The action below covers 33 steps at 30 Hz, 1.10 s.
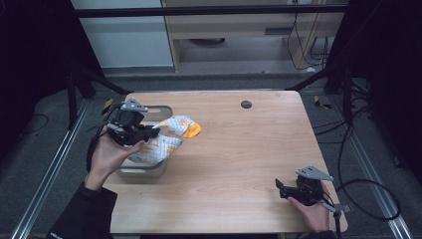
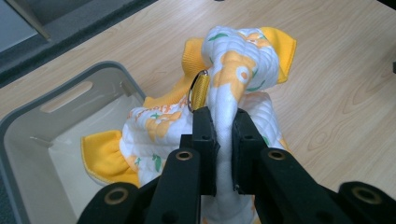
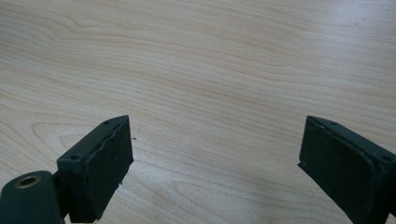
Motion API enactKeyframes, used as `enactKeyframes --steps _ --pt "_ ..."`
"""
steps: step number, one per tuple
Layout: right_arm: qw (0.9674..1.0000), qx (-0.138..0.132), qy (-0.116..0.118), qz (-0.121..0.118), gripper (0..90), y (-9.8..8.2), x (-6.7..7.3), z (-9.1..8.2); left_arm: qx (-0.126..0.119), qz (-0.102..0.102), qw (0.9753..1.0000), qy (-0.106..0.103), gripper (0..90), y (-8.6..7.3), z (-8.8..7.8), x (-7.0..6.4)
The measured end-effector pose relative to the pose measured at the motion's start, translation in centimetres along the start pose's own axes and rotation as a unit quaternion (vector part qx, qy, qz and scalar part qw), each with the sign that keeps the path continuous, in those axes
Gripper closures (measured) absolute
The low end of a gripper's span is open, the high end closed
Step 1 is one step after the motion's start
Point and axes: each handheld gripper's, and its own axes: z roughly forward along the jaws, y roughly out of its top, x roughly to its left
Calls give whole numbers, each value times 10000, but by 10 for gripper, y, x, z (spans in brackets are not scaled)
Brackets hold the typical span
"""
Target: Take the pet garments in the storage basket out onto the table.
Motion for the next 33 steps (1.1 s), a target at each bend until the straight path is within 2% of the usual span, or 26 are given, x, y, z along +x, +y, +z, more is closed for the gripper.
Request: enactKeyframes --steps 17,29,33 --pt "10000 -8 -9 -25 96 0 0 0 5 283 9993 -264 825 11 19 -26" --pt "10000 -8 20 26 96 0 0 0 80 474 9982 -370 825 17 34 -41" --pt "10000 -11 18 18 96 0 0 0 184 558 9973 -445 824 18 45 -47"
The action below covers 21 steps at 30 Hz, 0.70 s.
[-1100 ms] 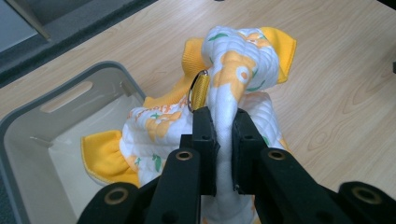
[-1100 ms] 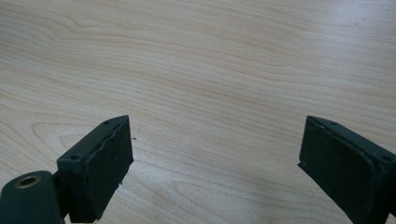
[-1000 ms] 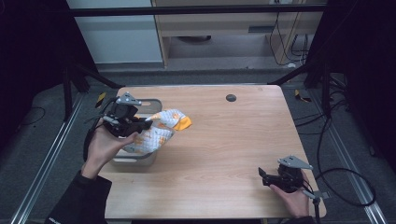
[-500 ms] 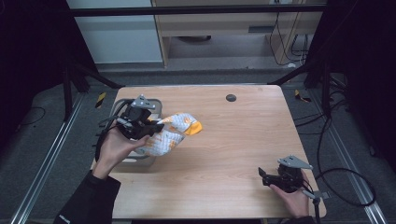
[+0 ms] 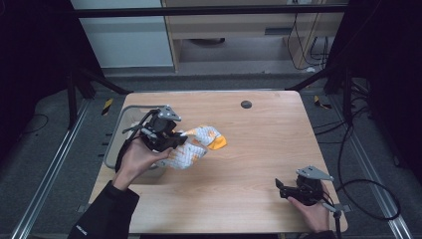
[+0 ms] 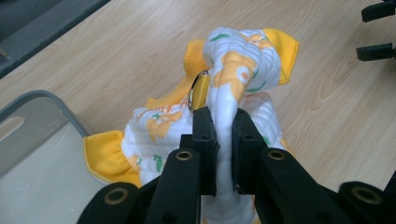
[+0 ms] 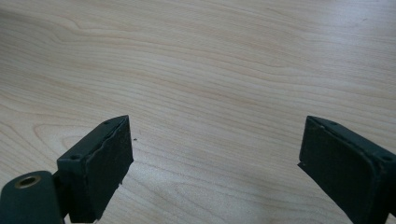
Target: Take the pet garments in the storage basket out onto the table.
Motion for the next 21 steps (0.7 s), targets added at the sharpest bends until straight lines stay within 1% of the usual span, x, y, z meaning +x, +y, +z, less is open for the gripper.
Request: enactKeyframes --steps 2,3,4,6,8,12,16,21 --pt "10000 -3 1 0 96 0 0 0 -7 -7 10000 -7 824 0 4 -2" --pt "10000 -6 2 -1 96 0 0 0 14 31 10000 -24 825 1 5 -2" --pt "10000 -9 4 4 96 0 0 0 14 31 10000 -24 825 1 5 -2" --pt "10000 -9 6 6 96 0 0 0 -13 51 10000 -58 825 1 11 -5" --pt "10000 -4 6 -1 96 0 0 0 39 98 9999 -99 824 2 14 -6" --pt "10000 -12 12 0 96 0 0 0 50 132 9998 -135 825 3 19 -9" --pt "10000 -8 12 1 96 0 0 0 77 192 9995 -226 825 3 27 -13" --pt "10000 -13 10 3 96 0 0 0 75 270 9992 -269 825 4 33 -18"
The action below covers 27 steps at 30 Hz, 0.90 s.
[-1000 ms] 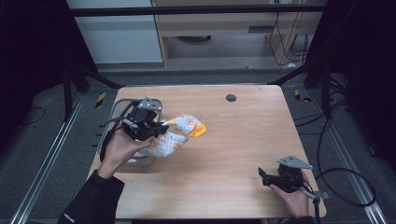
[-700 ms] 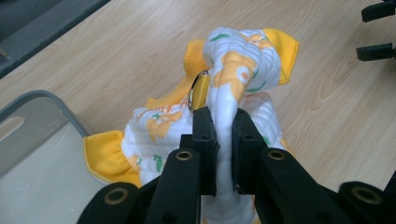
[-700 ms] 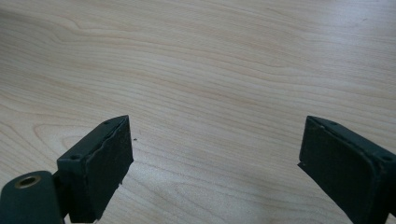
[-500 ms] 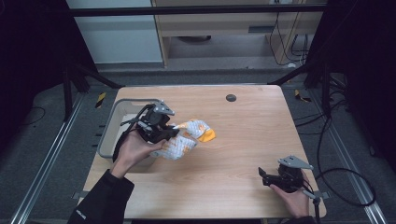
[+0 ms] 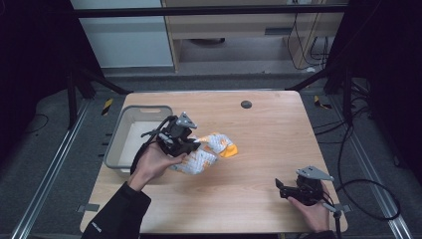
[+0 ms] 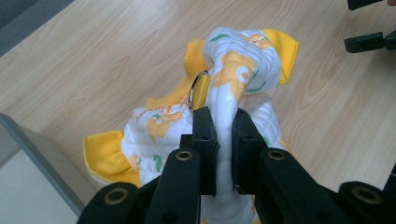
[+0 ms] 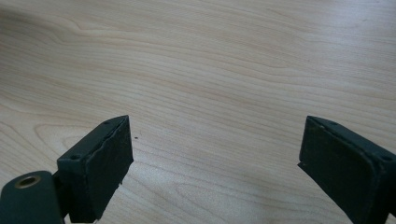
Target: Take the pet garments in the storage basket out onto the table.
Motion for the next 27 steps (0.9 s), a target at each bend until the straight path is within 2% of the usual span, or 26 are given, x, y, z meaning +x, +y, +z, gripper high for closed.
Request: enactKeyframes --steps 7,14,27 --pt "10000 -2 3 5 96 0 0 0 139 129 9998 -93 824 1 10 -6" --pt "10000 -5 -20 -52 96 0 0 1 173 180 9995 -193 824 1 19 -11" --pt "10000 -11 -13 -47 96 0 0 0 321 298 9982 -418 823 -7 43 -22"
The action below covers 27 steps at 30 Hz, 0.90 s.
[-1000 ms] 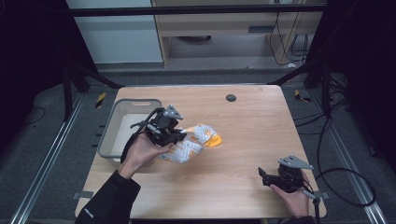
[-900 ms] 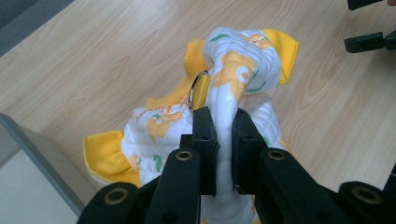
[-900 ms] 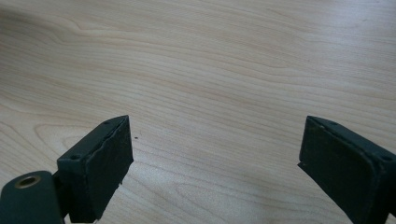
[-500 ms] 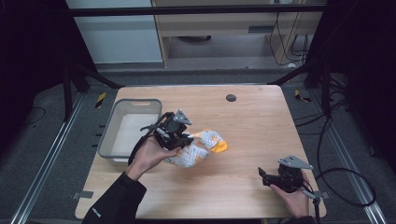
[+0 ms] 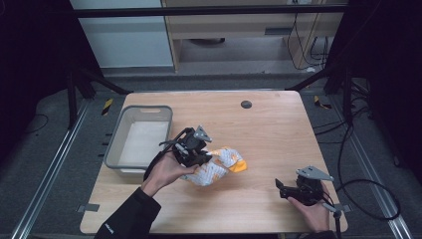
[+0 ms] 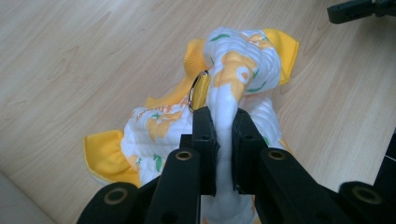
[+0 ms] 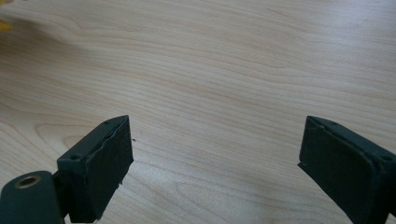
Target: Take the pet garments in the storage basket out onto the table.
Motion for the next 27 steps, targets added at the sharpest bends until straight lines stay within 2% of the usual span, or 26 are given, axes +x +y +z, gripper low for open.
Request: enactKeyframes --steps 7,16,24,27 --pt "10000 3 0 -6 96 0 0 0 113 64 9998 -141 821 -5 15 -5" --pt "10000 20 10 -30 96 0 1 0 269 115 9994 -202 799 -10 33 -10" --pt "10000 16 11 -40 96 0 1 0 377 180 9988 -250 747 -13 42 -14" --pt "10000 18 10 -38 96 0 1 0 410 194 9986 -257 703 -14 44 -14"
